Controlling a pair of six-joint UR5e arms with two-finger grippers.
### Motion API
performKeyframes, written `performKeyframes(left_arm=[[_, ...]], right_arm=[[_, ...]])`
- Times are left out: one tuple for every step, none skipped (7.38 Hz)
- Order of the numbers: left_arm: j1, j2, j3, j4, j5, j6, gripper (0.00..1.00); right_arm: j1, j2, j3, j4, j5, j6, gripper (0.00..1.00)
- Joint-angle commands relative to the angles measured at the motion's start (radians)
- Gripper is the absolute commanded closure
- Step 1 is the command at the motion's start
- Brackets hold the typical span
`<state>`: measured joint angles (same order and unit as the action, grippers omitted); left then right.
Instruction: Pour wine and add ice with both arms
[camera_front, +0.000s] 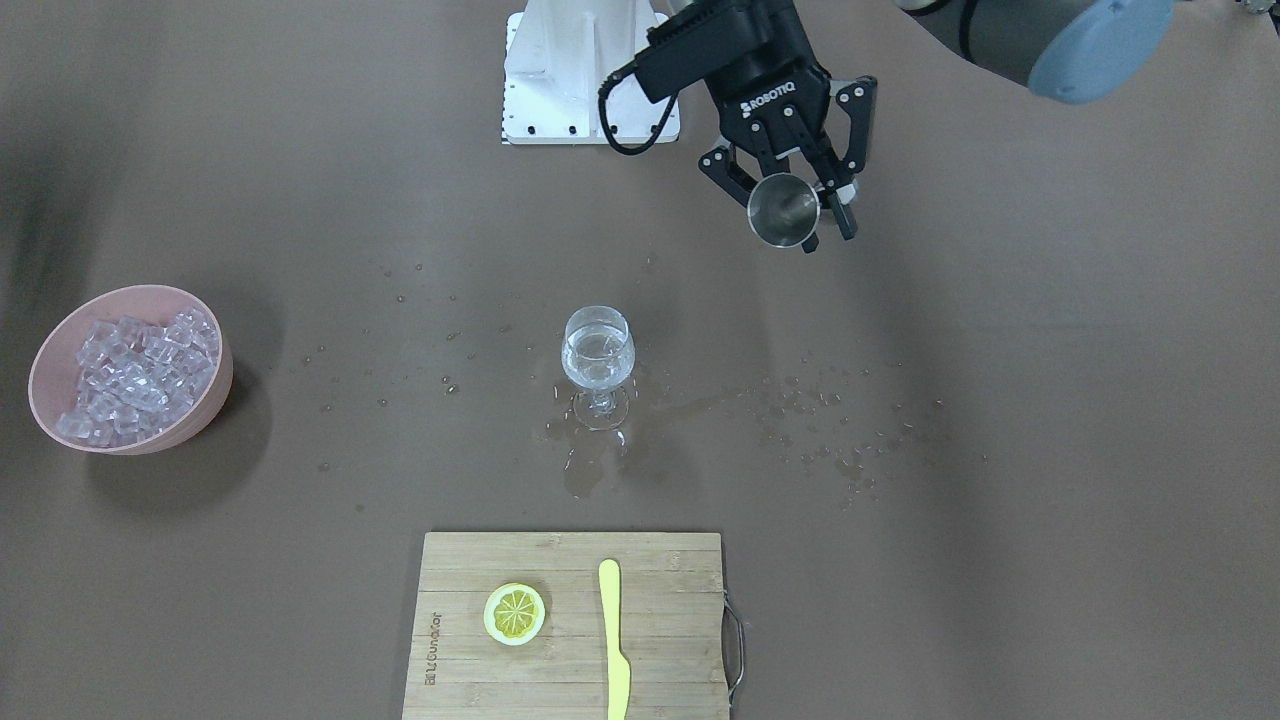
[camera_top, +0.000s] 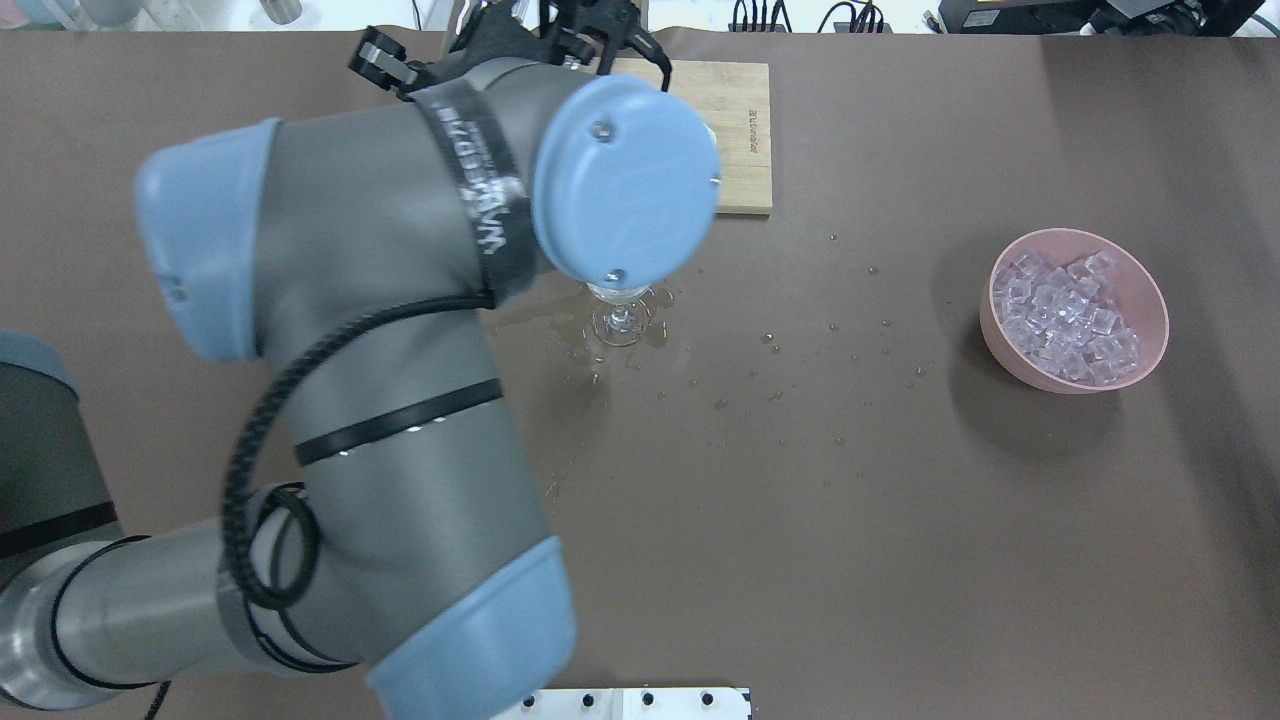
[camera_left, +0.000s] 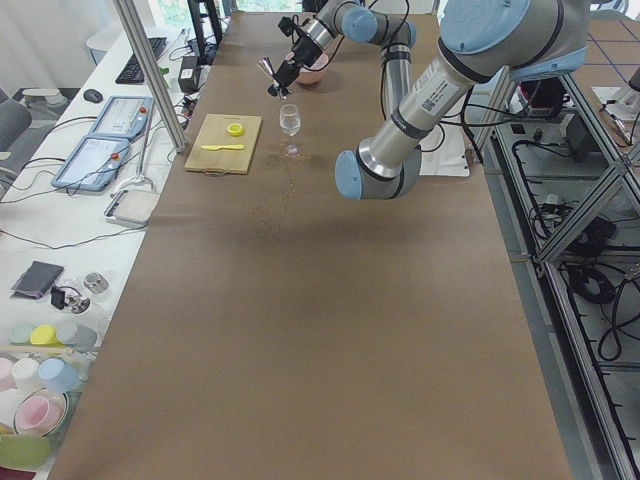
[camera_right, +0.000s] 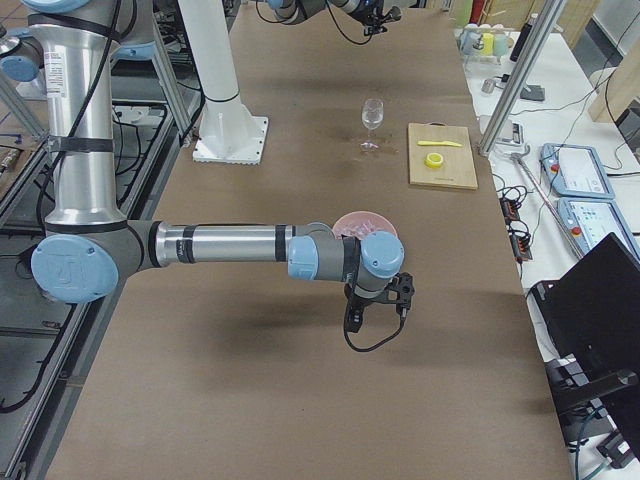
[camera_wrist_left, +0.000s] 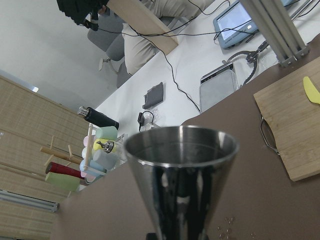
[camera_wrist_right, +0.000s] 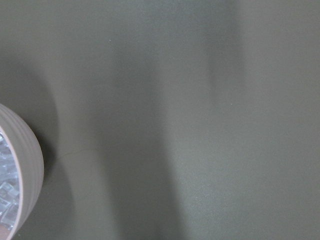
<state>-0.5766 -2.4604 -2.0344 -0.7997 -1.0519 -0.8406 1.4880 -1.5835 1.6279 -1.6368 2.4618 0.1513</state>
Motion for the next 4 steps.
performKeyframes(left_arm=[[-0.025,0.207,-0.093,-0.224,-0.008,-0.073,1.00],[-0.026,0.298,-0.099,-0.348,-0.007,-0.101,1.00],[-0.029,0.372,-0.105,-0.449,-0.003,-0.147,1.00],[-0.029,0.430,-0.107,-0.540,0.000,-0.156,1.00]], right_arm=[[0.000,0.002,0.016,0.002,-0.001,0.004,0.00],[0.000,0.008,0.020,0.000,-0.001,0.004,0.00],[0.000,0.008,0.024,0.002,-0.001,0.004,0.00],[0.000,0.008,0.030,0.000,-0.003,0.004,0.00]])
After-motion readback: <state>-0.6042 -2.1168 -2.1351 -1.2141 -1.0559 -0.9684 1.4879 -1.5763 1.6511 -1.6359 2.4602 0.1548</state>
